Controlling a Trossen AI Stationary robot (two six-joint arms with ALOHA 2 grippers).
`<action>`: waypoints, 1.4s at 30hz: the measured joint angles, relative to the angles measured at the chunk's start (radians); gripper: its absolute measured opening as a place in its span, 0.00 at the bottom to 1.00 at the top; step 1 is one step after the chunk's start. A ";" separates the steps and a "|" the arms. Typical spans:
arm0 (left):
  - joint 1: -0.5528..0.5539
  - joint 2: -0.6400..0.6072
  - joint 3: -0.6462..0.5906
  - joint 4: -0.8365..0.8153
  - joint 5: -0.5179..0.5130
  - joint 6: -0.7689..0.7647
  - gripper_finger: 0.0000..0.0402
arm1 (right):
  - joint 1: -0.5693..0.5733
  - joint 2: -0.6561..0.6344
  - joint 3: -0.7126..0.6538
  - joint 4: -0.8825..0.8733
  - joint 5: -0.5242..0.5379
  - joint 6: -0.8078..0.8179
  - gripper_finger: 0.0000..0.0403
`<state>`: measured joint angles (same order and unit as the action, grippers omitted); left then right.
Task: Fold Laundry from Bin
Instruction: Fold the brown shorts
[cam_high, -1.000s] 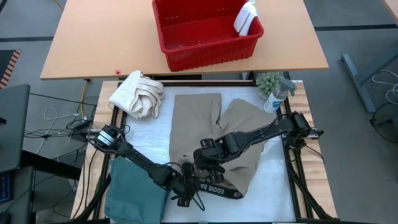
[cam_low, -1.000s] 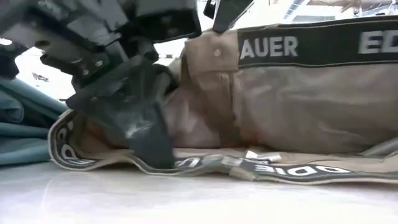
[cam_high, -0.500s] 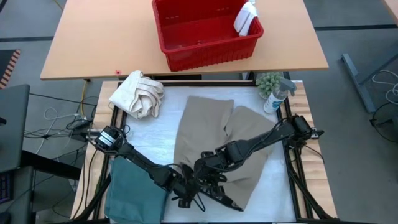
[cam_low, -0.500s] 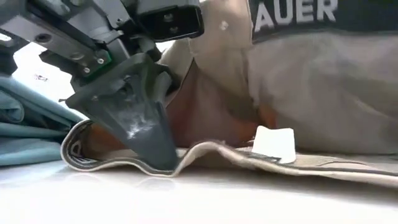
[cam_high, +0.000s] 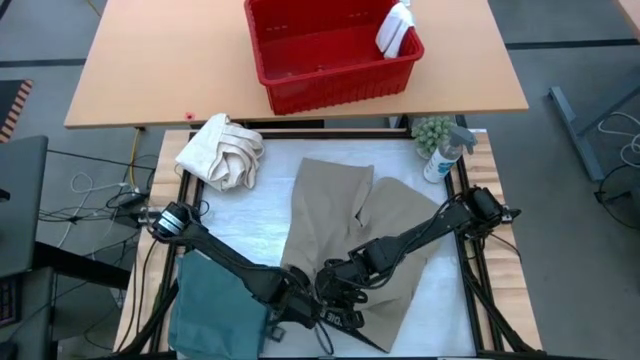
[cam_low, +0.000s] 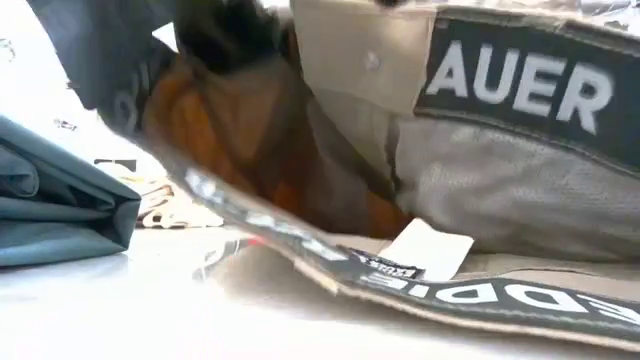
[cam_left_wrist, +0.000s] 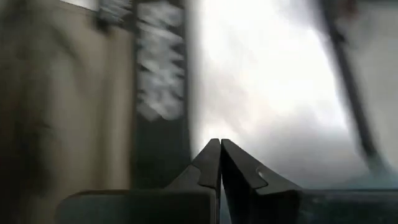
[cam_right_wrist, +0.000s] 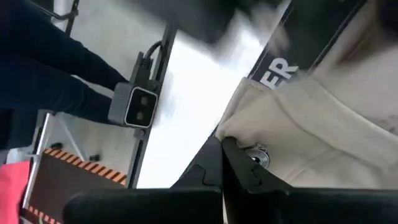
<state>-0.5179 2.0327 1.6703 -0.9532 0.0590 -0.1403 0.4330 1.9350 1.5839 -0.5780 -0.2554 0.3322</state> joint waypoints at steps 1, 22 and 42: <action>-0.001 -0.001 0.043 -0.077 0.042 0.045 0.00 | 0.000 0.000 0.000 0.009 -0.006 0.000 0.04; 0.018 -0.040 0.442 -0.467 -0.047 0.187 0.00 | 0.053 0.019 -0.001 0.182 -0.125 -0.001 0.12; 0.041 -0.119 0.442 -0.486 -0.086 0.102 0.00 | 0.161 0.065 0.000 0.155 0.051 0.050 0.23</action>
<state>-0.4770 1.9133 2.1120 -1.4395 -0.0265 -0.0387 0.5937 2.0002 1.5840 -0.4231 -0.2047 0.3824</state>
